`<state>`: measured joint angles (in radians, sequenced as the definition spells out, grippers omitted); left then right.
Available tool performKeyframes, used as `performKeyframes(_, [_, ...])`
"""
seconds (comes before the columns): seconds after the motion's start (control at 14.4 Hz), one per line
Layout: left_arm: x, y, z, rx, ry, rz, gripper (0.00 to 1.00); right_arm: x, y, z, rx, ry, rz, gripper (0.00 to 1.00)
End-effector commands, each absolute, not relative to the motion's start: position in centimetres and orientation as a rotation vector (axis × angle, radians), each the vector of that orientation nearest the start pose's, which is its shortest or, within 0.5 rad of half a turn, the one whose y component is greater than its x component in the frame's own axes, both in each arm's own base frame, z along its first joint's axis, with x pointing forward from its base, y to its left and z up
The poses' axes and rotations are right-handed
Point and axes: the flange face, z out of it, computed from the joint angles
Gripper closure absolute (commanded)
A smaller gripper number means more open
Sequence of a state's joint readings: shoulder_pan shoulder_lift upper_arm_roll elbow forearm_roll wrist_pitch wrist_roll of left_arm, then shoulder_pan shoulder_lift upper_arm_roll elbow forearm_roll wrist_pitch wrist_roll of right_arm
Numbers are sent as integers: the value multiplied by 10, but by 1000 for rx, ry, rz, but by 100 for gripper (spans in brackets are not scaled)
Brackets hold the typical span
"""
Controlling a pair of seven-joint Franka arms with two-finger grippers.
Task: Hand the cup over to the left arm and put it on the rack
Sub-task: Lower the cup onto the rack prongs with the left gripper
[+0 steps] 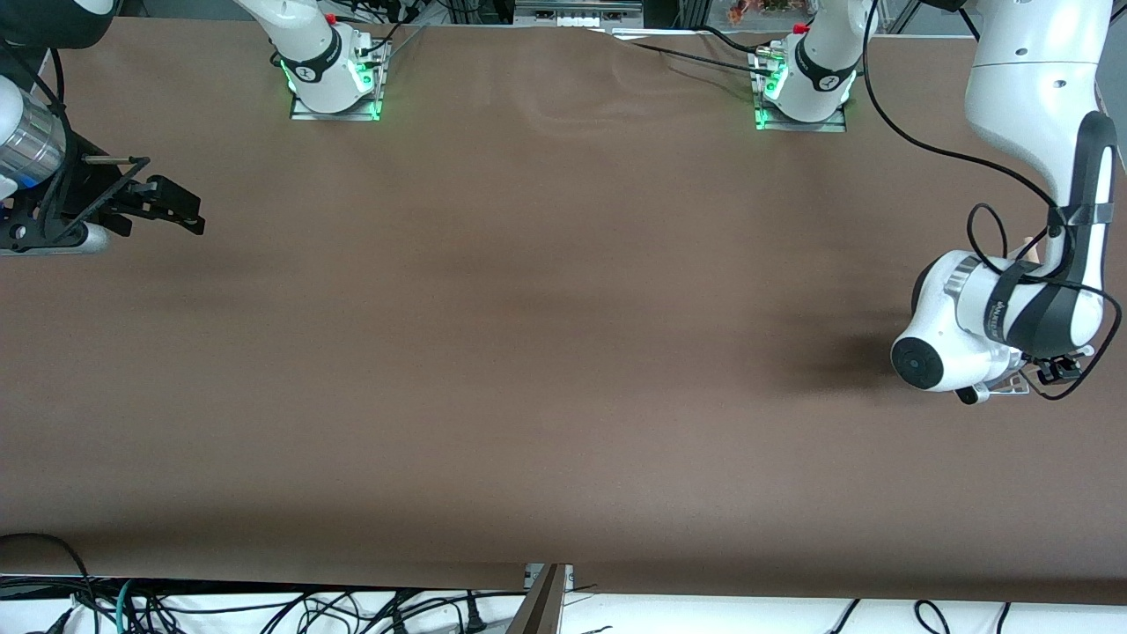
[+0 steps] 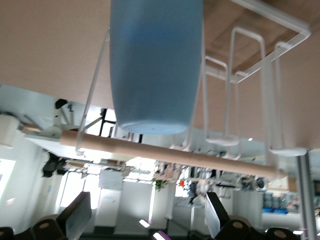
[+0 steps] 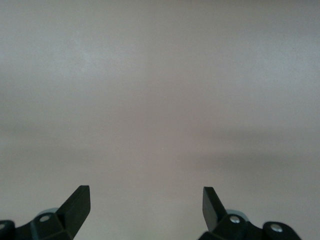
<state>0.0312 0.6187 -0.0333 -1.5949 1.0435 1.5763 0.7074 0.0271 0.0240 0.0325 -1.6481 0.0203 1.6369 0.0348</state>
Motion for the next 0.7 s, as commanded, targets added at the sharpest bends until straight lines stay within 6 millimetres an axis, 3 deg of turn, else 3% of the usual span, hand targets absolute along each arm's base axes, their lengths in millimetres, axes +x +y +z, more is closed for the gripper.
performKeyframes(0.0, [639,84,317,-2016,1074,1026,0,564,37,585,-3124,-20,64,1])
performKeyframes(0.21, [636,67,356,-2241,1008,937,0,564,37,585,-3124,-20,64,1])
performKeyframes(0.35, [637,48,394,-2475,934,795,0,565,37,587,-3124,-20,57,1])
performKeyframes(0.49, [641,14,427,-2572,801,717,0,565,37,590,-3122,-20,50,1])
performKeyframes(0.63, [645,-24,464,-2633,787,638,0,565,39,590,-3121,-24,50,1])
